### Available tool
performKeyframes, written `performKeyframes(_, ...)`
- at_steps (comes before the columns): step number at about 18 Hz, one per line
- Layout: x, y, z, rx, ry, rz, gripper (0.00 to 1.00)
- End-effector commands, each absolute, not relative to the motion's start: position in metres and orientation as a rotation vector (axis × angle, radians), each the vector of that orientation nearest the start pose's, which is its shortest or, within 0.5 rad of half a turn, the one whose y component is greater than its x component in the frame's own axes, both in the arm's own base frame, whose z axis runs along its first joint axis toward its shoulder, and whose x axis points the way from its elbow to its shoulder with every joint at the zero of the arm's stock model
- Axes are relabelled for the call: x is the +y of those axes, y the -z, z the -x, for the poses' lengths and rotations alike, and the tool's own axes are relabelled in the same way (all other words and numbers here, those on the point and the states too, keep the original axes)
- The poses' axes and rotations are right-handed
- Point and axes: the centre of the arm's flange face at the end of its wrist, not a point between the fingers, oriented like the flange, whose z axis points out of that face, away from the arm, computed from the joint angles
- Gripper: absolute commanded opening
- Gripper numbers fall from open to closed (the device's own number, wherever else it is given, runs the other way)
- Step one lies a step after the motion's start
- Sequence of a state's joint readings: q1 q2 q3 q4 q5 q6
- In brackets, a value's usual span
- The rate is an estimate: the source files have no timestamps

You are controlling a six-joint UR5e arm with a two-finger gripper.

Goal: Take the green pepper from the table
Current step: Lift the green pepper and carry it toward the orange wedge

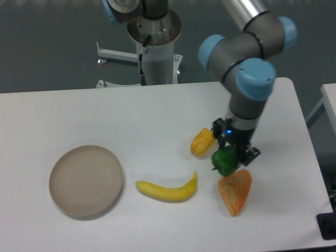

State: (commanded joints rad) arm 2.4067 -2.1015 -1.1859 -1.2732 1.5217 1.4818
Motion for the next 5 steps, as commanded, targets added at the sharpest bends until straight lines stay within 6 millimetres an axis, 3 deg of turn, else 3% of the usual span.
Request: performKeyframes(5, 0.568, -0.392, 0.459, 0.956, -0.195, 2.876, 0.4)
